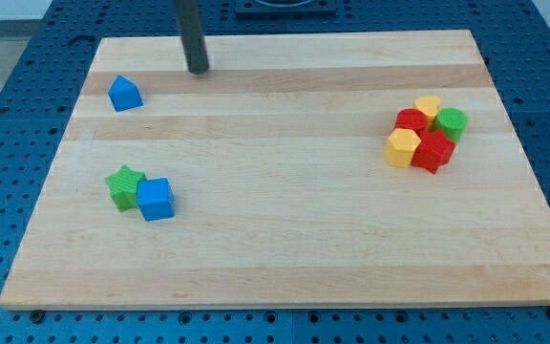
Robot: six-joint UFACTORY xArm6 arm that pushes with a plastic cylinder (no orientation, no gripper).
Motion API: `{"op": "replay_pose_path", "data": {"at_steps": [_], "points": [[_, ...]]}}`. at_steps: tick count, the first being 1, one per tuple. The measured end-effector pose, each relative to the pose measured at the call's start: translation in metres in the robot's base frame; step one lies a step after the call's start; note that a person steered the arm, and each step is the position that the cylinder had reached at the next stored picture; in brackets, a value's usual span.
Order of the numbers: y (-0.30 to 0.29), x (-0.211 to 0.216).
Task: Point at the blue triangle
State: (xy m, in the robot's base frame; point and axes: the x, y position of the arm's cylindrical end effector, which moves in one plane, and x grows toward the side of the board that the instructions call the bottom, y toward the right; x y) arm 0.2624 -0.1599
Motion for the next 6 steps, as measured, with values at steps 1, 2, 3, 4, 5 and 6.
{"op": "replay_pose_path", "data": {"at_steps": [1, 2, 3, 4, 5, 6], "points": [[-0.040, 0.000], [-0.079, 0.000], [-0.093, 0.003], [-0.091, 0.033], [-0.079, 0.078], [-0.073, 0.129]]}}
